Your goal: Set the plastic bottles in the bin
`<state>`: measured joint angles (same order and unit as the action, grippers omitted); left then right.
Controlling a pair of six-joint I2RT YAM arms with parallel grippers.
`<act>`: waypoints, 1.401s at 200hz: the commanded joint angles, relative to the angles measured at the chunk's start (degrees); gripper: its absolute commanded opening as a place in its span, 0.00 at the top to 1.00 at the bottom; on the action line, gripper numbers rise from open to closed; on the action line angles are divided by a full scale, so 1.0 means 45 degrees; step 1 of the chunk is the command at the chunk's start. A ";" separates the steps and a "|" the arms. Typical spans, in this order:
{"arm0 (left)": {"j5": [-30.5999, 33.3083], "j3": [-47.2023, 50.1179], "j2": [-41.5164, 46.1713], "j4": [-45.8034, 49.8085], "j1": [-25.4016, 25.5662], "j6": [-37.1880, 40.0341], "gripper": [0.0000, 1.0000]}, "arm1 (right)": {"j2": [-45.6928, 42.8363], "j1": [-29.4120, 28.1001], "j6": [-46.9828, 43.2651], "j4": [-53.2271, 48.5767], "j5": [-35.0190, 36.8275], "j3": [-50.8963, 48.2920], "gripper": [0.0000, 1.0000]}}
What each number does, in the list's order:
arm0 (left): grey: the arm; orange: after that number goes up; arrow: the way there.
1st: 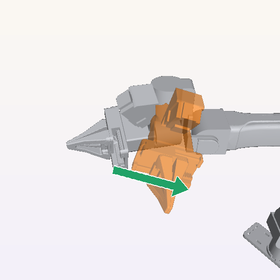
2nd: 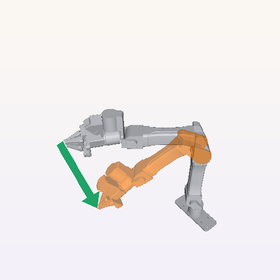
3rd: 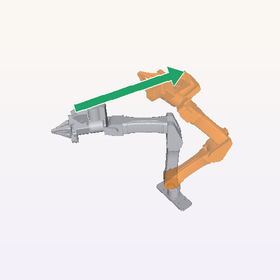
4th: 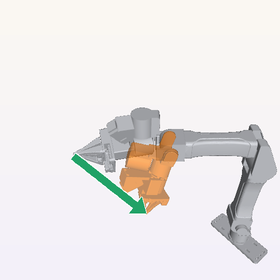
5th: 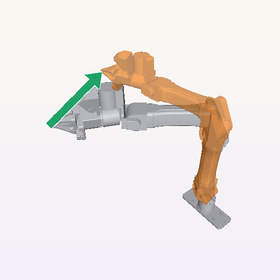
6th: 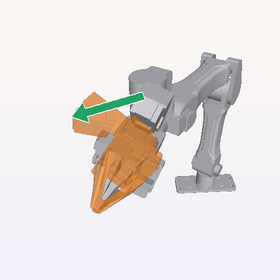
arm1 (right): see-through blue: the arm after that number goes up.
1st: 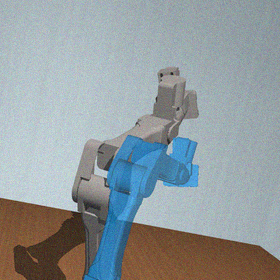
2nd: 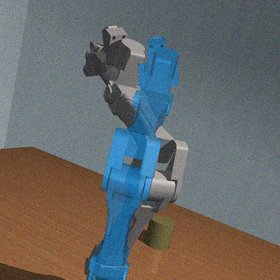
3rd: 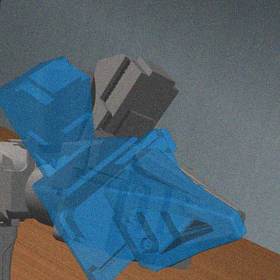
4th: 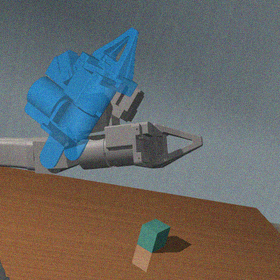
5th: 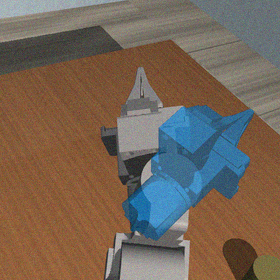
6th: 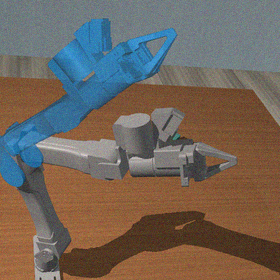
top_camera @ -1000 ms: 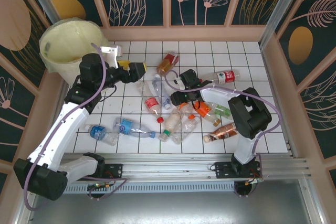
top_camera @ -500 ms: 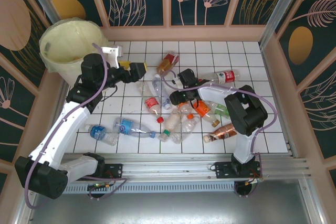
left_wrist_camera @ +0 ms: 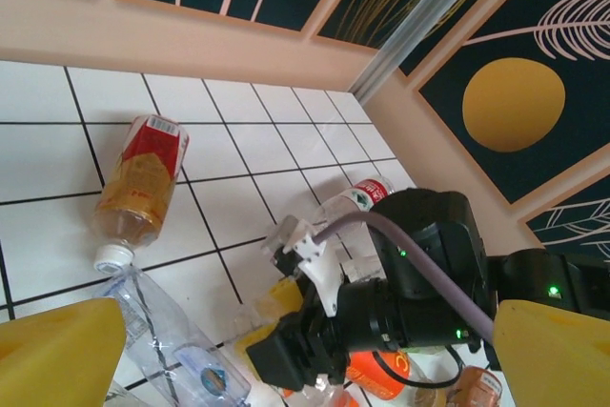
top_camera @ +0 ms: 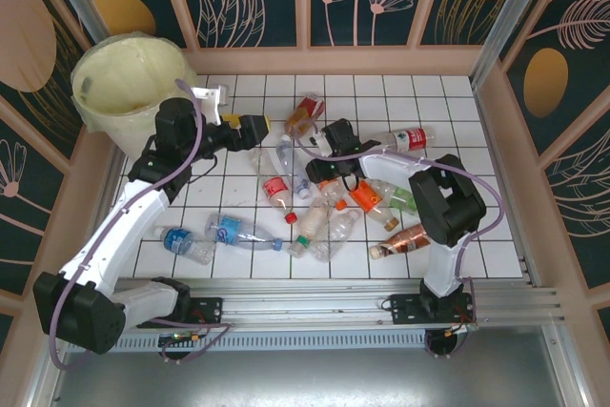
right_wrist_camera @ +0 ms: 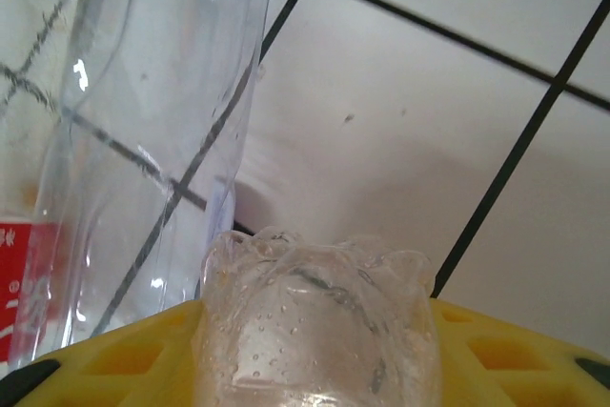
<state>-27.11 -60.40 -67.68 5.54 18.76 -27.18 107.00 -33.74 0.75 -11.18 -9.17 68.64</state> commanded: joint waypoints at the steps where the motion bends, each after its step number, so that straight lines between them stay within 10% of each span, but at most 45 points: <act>1: -0.0857 0.0247 -0.0200 -0.0860 0.0067 -0.0283 0.01 | -0.0614 0.0359 0.0127 0.0400 -0.0398 0.0332 0.51; 190: -0.2843 0.3531 -0.2834 -0.9464 0.2953 -0.2957 0.03 | -0.5221 0.3358 0.3863 0.3913 -0.6348 -0.0669 0.52; 280: -0.3432 0.1556 -0.5538 -1.3551 0.4318 -0.4932 0.04 | -0.6510 0.3543 0.6506 0.6613 -0.8311 -0.1667 0.53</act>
<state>-40.62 -49.74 -91.35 -46.92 36.82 -46.48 79.83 -18.09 26.13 12.88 -43.07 62.26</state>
